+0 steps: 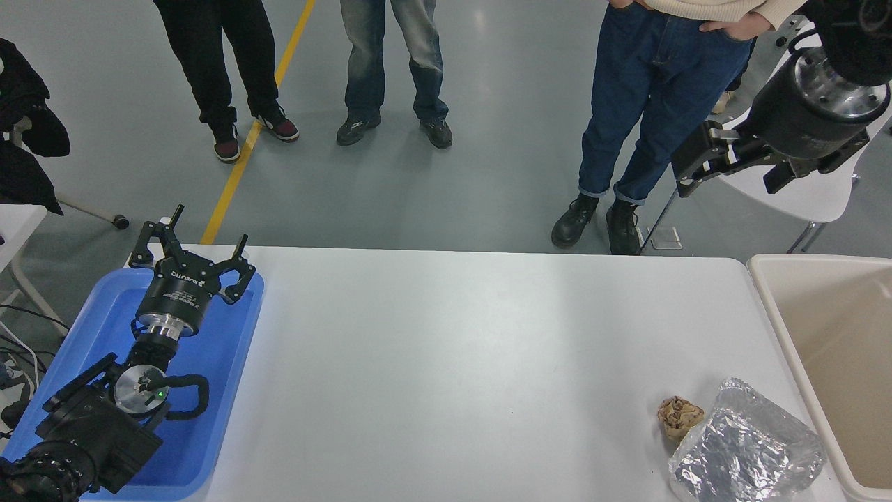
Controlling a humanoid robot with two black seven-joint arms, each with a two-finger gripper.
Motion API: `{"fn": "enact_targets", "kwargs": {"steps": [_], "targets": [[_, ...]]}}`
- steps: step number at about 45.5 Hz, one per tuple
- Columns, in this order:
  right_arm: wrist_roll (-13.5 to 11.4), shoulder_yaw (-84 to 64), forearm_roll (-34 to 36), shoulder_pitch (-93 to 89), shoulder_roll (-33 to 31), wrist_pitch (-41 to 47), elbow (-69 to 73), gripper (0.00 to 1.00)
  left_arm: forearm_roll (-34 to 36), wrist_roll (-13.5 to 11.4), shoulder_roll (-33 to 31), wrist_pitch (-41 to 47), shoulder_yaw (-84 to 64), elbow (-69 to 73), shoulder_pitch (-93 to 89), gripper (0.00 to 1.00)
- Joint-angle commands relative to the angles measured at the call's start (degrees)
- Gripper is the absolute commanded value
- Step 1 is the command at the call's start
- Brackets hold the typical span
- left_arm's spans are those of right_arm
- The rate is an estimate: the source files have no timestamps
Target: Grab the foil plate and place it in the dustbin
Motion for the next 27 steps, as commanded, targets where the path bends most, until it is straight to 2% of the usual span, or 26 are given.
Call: {"fn": "enact_targets", "kwargs": {"steps": [1,27], "targets": [[0.00,0.08,0.00,0.08,-0.06,0.00,0.00,1.00,0.00,0.08,0.09,-0.02,0.00,0.00,0.00,1.00],[0.00,0.52,0.00,0.87,0.03,0.00,0.09,1.00,0.00,-0.01,0.09,-0.01,0.00,0.00,0.00,1.00]]}}
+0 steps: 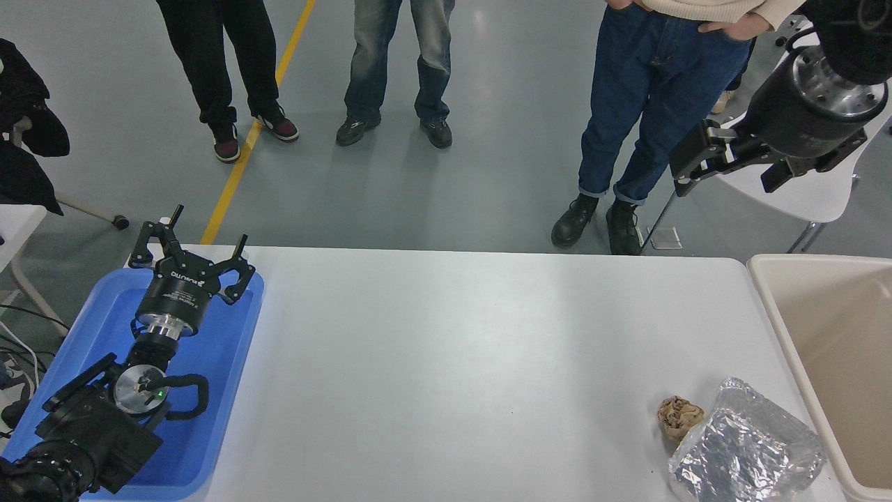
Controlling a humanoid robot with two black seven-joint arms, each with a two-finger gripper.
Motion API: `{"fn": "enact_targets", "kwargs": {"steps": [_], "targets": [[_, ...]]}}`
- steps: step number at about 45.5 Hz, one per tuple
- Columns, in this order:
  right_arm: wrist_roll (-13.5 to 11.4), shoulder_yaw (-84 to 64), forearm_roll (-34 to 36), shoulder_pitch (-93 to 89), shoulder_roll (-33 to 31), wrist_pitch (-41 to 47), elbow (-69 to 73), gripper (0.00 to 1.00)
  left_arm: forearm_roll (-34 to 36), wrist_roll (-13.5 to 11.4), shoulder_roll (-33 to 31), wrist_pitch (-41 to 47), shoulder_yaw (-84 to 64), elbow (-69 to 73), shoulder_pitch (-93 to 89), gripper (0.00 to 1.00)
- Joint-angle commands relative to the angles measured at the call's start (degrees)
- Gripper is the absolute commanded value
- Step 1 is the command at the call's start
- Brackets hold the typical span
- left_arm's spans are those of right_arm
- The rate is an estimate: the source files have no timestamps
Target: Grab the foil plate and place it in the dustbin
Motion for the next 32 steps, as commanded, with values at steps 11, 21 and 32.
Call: {"fn": "enact_targets", "kwargs": {"steps": [11,21,32], "targets": [[0.00,0.19,0.06,0.21,0.04,0.00,0.00,1.00,0.00,0.00,0.02,-0.02,0.00,-0.03,0.00,1.00],[0.00,0.10,-0.03,-1.19,-0.05,0.00,0.00,1.00,0.00,0.00,0.02,-0.02,0.00,0.06,0.00,1.00],[0.00,0.37,0.06,-3.75,-0.05,0.00,0.00,1.00,0.00,-0.08,0.02,0.07,0.00,-0.03,0.09,1.00]]}}
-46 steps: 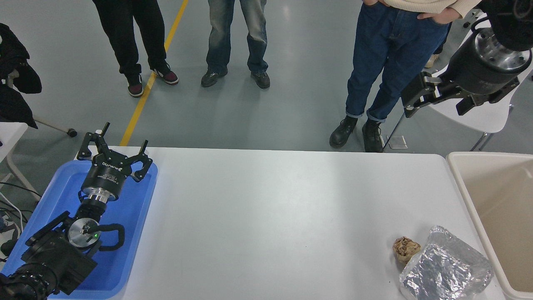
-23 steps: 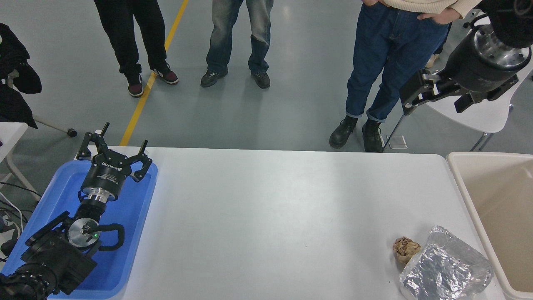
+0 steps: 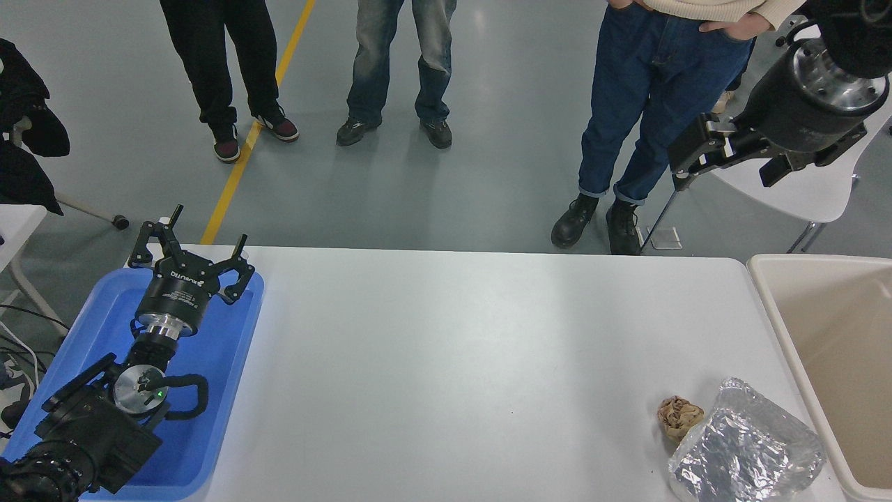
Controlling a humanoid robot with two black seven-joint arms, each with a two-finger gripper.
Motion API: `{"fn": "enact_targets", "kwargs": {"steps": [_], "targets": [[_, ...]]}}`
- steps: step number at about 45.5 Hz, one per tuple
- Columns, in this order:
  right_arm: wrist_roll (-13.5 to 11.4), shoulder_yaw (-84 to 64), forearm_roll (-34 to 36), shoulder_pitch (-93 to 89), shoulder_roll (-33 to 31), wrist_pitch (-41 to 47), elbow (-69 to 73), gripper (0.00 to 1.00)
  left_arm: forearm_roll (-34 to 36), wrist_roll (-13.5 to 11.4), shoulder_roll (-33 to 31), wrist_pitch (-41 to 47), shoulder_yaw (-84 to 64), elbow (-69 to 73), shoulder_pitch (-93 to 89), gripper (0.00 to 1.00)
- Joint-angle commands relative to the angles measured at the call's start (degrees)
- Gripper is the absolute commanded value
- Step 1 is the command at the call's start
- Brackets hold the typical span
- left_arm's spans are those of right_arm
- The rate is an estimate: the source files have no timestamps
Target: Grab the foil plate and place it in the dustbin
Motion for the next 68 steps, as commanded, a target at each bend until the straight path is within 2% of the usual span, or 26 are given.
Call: {"fn": "enact_targets", "kwargs": {"steps": [1,24,34,47,52,59,68], "targets": [[0.01,0.31,0.09,-1.65,-0.02,0.00,0.00,1.00,0.00,-0.02,0.00,-0.02,0.00,-0.02,-0.01,1.00],[0.01,-0.30,0.09,-1.82,-0.28,0.00,-0.09,1.00,0.00,-0.02,0.00,0.07,0.00,-0.02,0.07,1.00],[-0.08,-0.83,0.09,-7.88,-5.38,0.00,0.26,1.00,0.00,-0.02,0.00,-0.02,0.00,-0.02,0.07,1.00],[-0.08,-4.87,0.44,-15.00,-7.57,0.00,0.44,0.91,0.00,-0.02,0.00,0.07,0.00,0.06,0.07,1.00],[-0.08,-5.22,5.09,-19.39,-10.91,-0.17,0.35,0.91,0.00,-0.02,0.00,0.07,0.00,-0.02,0.07,1.00],[-0.17,-7.94,13.18,-25.11,-12.59,-5.97,0.26,0.91,0.00,-0.11,0.08,0.07,0.00,0.06,0.16,1.00],[-0.08,-8.21,12.40,-31.61,-16.53,-12.30,-0.18,0.92,-0.09,-0.20,0.08,0.07,0.00,0.06,0.16,1.00]]}}
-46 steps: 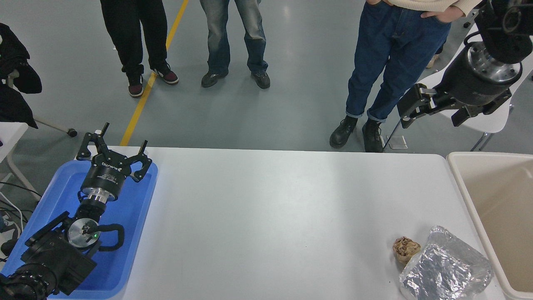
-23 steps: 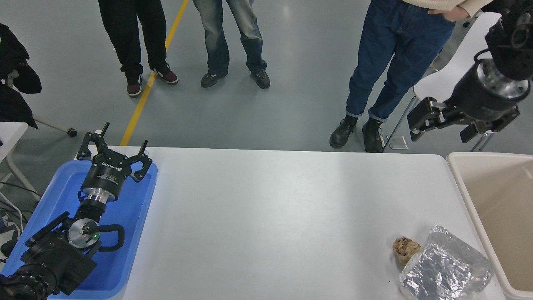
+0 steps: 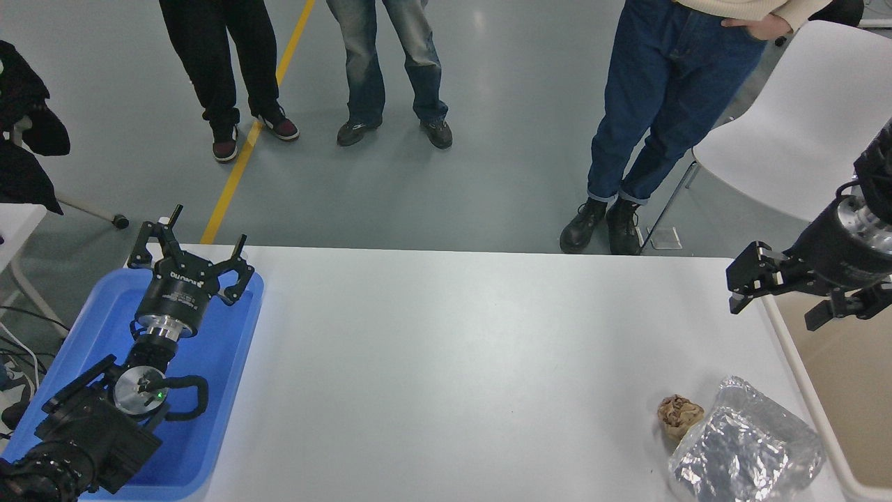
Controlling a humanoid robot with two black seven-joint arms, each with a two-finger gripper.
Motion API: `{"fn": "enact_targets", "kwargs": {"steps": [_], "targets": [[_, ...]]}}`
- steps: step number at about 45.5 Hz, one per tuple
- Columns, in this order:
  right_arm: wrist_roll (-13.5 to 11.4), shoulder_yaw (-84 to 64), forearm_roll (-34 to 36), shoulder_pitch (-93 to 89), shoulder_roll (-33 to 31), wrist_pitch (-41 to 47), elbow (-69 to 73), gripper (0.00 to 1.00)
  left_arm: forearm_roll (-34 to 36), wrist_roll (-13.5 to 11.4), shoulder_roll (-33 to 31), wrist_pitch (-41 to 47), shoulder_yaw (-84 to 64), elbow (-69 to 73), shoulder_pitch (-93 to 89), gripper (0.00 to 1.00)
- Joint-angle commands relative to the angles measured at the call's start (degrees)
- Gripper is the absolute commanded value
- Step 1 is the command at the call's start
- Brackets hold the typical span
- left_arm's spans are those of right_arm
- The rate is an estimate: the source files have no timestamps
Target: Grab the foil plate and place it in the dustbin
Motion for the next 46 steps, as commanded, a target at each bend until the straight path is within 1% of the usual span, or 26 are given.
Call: {"fn": "enact_targets", "kwargs": {"steps": [1,4,7,10,18,27,46], "targets": [[0.05,-0.79,1.93,-9.03,-5.48,-6.99,-0.44,0.93,-0.08,-0.09,0.01,0.05,0.00,0.03,0.13,1.00],[0.05,0.35,0.08,-11.58,-8.38,-9.80,-0.88,0.99,-0.08,-0.09,0.01,0.05,0.00,0.03,0.13,1.00],[0.14,1.75,-1.94,-13.69,-11.46,-12.09,-0.79,0.99,-0.08,-0.09,0.01,0.05,0.00,0.03,0.13,1.00],[0.05,3.34,-3.61,-15.88,-13.39,-12.44,-0.79,0.99,-0.08,-0.09,0.01,0.05,0.00,0.03,0.04,1.00],[0.05,6.94,-4.49,-21.86,-14.01,-12.88,-0.79,1.00,0.01,-0.01,-0.08,0.05,0.00,0.03,-0.05,1.00],[0.05,11.68,-4.14,-24.68,-14.10,-13.50,-1.05,0.99,0.01,-0.01,-0.08,-0.04,0.00,-0.05,-0.05,1.00],[-0.13,19.07,-3.96,-33.65,-14.10,-23.07,-1.40,0.97,0.01,-0.01,-0.08,-0.04,0.00,0.03,-0.05,1.00]]}}
